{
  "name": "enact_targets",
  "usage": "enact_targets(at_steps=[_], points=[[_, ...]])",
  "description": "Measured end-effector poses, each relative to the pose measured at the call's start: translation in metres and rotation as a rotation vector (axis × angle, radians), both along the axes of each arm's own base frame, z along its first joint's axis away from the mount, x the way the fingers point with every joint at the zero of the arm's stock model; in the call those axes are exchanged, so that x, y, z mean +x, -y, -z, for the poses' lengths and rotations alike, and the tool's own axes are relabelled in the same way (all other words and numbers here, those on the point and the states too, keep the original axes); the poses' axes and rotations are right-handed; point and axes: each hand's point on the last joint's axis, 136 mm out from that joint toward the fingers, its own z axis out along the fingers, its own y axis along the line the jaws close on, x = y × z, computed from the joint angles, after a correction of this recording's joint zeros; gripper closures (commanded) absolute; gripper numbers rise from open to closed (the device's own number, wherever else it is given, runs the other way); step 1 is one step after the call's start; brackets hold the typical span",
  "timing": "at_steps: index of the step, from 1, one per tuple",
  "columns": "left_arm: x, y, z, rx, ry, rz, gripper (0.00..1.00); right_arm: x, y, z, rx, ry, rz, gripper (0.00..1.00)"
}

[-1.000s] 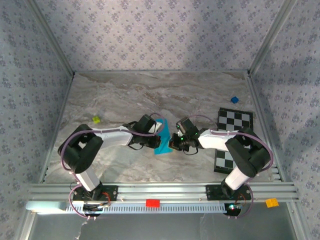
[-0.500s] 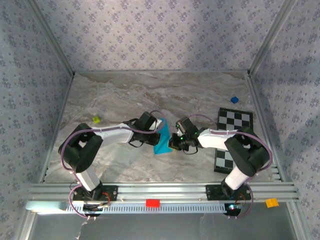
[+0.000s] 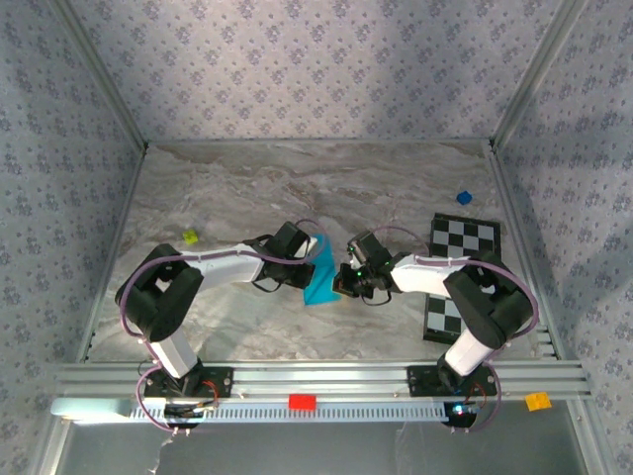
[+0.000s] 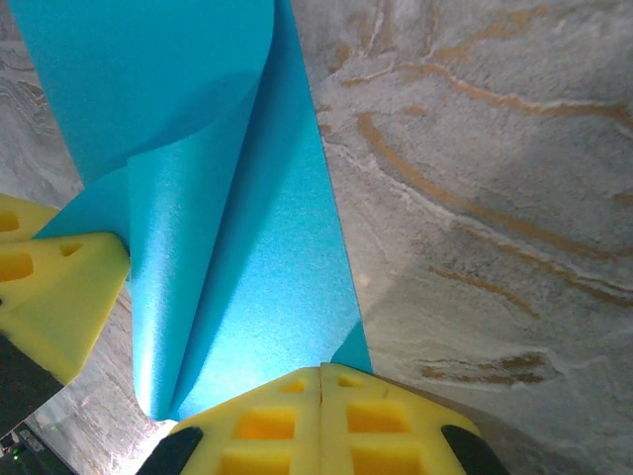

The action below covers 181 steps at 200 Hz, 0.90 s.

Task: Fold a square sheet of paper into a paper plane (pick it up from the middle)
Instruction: Fold the triangle a second time at the center of the table.

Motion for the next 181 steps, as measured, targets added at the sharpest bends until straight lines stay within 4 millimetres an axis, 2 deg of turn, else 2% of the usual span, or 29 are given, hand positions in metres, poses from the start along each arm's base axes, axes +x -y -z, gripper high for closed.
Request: enact_targets(at_steps=[181], points=[[0.0061,-0.0058,-0.001,0.022,0.022,-0.039,1.0,0.0005,-0.0011,0.0001,0.004,0.001,-0.002,0.95]])
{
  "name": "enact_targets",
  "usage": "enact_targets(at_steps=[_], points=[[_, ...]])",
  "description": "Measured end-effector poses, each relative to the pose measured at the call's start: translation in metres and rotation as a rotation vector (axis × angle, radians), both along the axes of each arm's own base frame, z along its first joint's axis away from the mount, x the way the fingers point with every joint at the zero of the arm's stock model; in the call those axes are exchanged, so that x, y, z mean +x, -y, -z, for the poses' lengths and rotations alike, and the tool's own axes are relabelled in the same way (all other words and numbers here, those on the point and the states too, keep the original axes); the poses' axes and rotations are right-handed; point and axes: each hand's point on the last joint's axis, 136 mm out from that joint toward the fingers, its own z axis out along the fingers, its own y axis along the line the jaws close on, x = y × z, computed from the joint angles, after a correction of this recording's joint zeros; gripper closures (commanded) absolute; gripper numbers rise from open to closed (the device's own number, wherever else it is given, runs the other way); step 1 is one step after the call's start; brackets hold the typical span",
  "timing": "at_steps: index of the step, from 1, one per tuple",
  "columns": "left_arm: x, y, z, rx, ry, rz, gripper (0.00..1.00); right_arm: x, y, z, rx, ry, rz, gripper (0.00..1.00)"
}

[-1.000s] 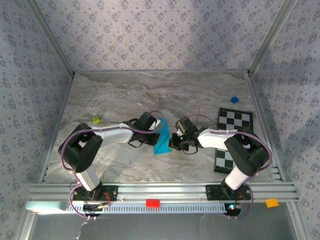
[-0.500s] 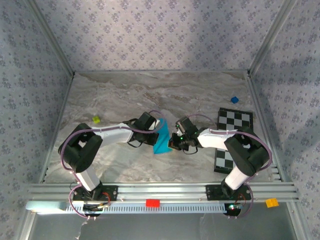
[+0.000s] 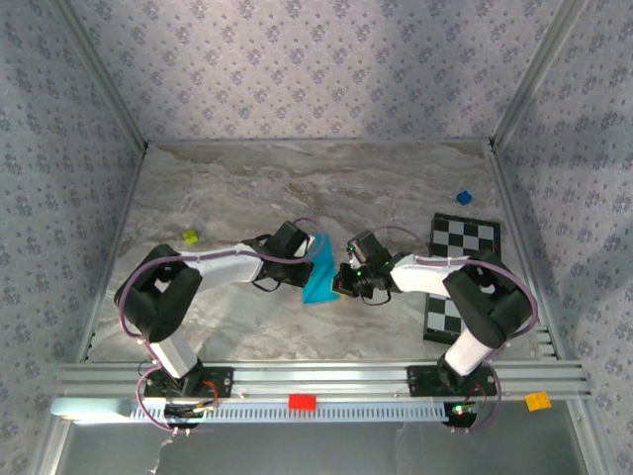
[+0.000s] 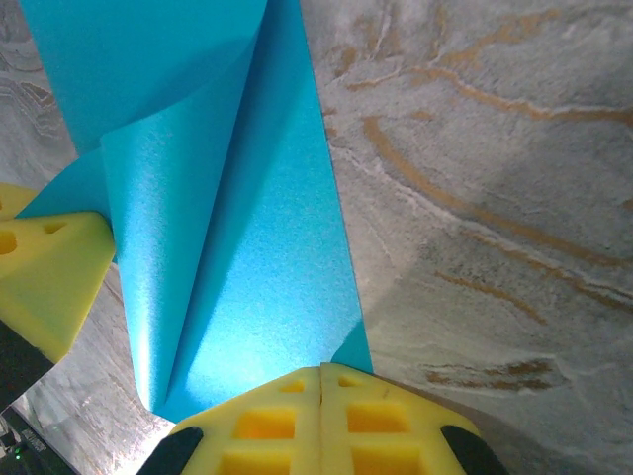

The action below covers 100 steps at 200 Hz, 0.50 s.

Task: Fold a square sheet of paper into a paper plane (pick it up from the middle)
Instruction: Fold the triangle a second time at the center of the table.

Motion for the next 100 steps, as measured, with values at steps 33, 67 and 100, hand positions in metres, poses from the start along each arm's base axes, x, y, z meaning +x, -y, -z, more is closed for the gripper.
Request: enact_targets(at_steps=[33,67,100], points=[[-0.0005,0.0005,0.0,-0.004,-0.004,-0.001,1.0,0.0002,-0.0002,-0.0002,0.001,0.001,0.0,0.93],[-0.0033,0.0,0.0027,-0.01,-0.017,-0.007,1.0,0.0012,-0.0009,-0.0018,0.001,0.007,-0.006,0.9],[-0.0072,-0.0022,0.0066,-0.007,-0.031,-0.008,1.0,0.0001,-0.0012,-0.005,-0.002,0.019,-0.024,0.89]])
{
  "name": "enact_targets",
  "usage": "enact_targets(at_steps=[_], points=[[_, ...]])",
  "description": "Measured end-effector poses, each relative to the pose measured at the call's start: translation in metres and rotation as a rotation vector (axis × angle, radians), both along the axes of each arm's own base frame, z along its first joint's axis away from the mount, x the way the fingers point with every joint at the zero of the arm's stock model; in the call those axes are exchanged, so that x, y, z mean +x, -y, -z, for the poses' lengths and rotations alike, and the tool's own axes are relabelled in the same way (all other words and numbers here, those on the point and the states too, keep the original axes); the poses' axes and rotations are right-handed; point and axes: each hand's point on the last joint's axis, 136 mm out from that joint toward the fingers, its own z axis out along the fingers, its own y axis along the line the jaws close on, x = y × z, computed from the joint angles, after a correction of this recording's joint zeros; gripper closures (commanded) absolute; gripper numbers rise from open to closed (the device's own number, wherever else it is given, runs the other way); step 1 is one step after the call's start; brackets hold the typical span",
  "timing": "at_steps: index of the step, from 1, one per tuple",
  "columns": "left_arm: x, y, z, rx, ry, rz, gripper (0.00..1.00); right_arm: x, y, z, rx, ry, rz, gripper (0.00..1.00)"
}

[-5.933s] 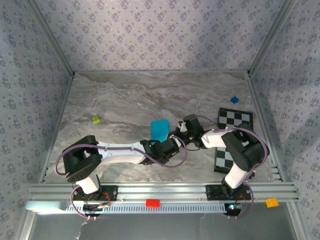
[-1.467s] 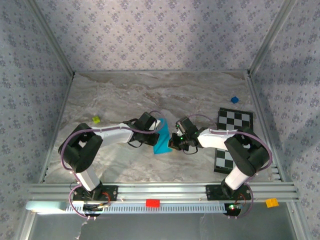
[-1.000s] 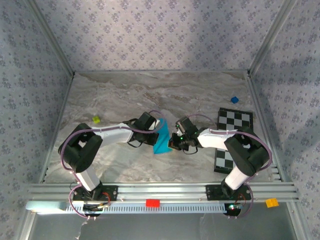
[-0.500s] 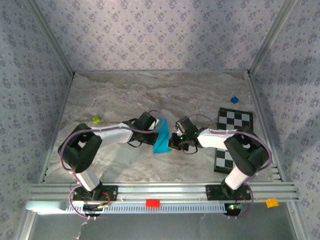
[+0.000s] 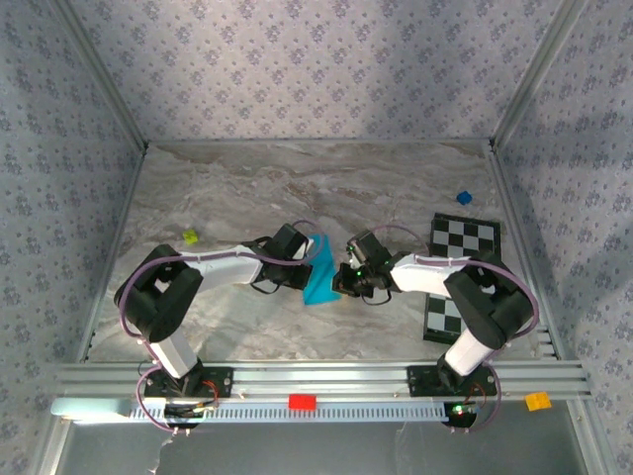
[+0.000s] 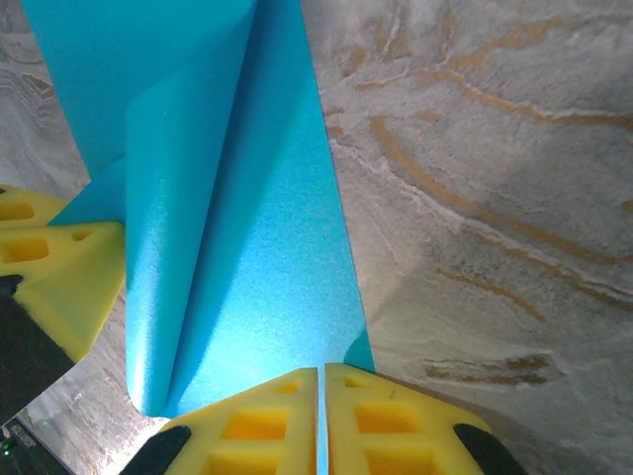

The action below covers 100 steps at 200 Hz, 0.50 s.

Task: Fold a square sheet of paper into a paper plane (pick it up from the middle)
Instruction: Fold the triangle a second time at the center of the table.

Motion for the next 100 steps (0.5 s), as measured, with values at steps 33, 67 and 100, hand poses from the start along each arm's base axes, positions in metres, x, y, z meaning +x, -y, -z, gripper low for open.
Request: enact_targets(at_steps=[33,67,100], points=[[-0.0001,0.0009,-0.0001,-0.005,0.0,0.002,1.0,-0.0014,-0.0055,-0.0033,0.006,0.012,-0.021,0.92],[-0.0004,0.0012,-0.0002,-0.007,-0.001,0.003,1.0,-0.0057,-0.0054,0.0031,-0.02,-0.008,-0.03,0.95],[0.0009,0.0002,-0.0002,-0.001,0.006,0.003,1.0,-0.0049,-0.0043,0.004,-0.039,-0.014,-0.032,0.95]])
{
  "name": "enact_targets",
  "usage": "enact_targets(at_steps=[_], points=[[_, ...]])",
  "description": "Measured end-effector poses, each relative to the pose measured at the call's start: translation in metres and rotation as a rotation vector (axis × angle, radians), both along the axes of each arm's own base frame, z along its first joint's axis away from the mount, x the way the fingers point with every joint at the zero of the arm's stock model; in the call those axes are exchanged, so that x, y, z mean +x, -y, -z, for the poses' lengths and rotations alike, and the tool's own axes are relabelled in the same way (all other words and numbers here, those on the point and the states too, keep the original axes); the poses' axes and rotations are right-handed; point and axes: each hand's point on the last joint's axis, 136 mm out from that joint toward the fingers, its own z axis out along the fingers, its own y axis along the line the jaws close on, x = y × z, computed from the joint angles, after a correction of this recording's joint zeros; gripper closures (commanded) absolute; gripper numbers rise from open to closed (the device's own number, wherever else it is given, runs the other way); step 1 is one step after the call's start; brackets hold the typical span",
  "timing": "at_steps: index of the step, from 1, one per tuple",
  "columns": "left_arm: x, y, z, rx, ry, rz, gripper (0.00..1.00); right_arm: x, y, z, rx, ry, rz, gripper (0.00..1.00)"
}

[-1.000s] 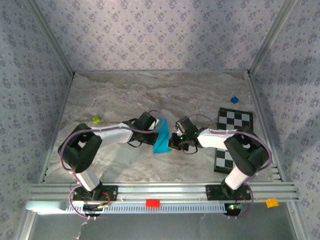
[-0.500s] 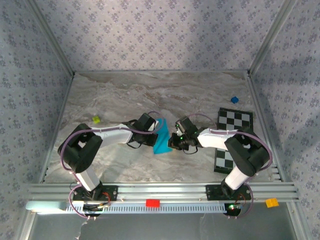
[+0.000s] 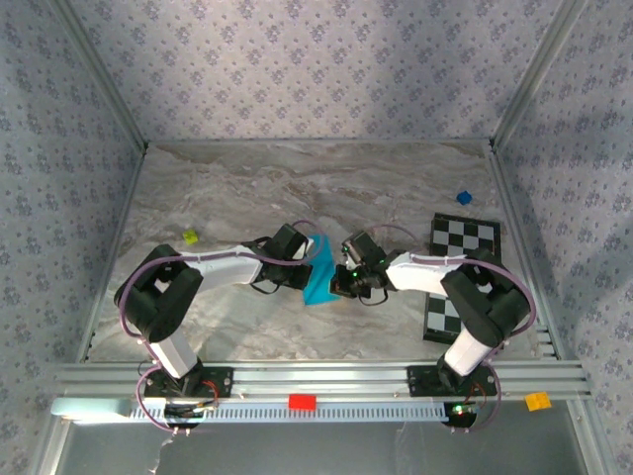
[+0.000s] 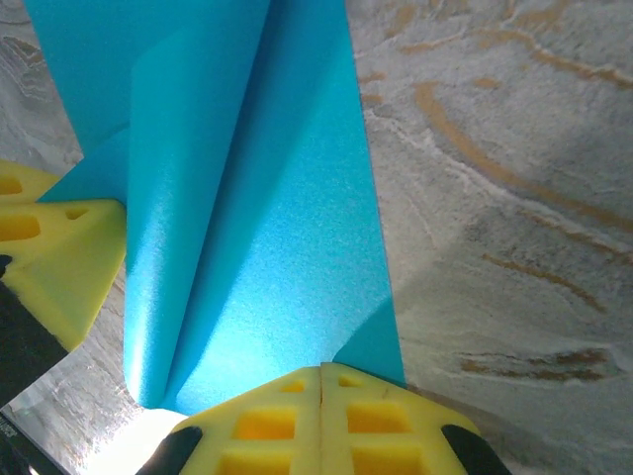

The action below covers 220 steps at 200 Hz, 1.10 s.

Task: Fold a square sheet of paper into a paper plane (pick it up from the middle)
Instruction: Fold the triangle a second time at the center of the table.

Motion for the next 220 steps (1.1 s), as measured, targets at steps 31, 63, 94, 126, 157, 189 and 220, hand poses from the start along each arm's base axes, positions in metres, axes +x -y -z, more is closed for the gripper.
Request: enact_targets(at_steps=[31,63,94,126,157,189,220], points=[[0.0034,0.0001,-0.0021,0.007,0.017,0.002,1.0,0.0001,-0.0002,-0.0001,-0.002,0.0,-0.004,0.95],[0.0057,0.0002,-0.0033,0.011,0.03,0.006,1.0,-0.0002,-0.0002,0.0003,-0.003,-0.001,-0.007,0.95],[0.006,-0.0001,-0.0032,0.014,0.031,0.006,1.0,-0.0003,-0.0003,0.0002,-0.003,-0.001,-0.007,0.95],[0.0059,-0.0002,-0.0027,0.015,0.03,0.005,1.0,-0.0004,-0.0003,0.0002,-0.002,-0.002,-0.007,0.95],[0.0066,0.0005,0.0003,0.017,0.027,0.005,1.0,-0.0004,-0.0005,0.0005,-0.002,-0.003,-0.008,0.94],[0.0077,0.0015,0.0003,0.013,0.032,0.005,1.0,0.0009,-0.0009,-0.0005,0.01,-0.004,-0.005,0.92],[0.008,0.0015,0.0006,0.012,0.031,0.005,1.0,0.0042,-0.0001,-0.0037,0.035,0.005,0.018,0.92]])
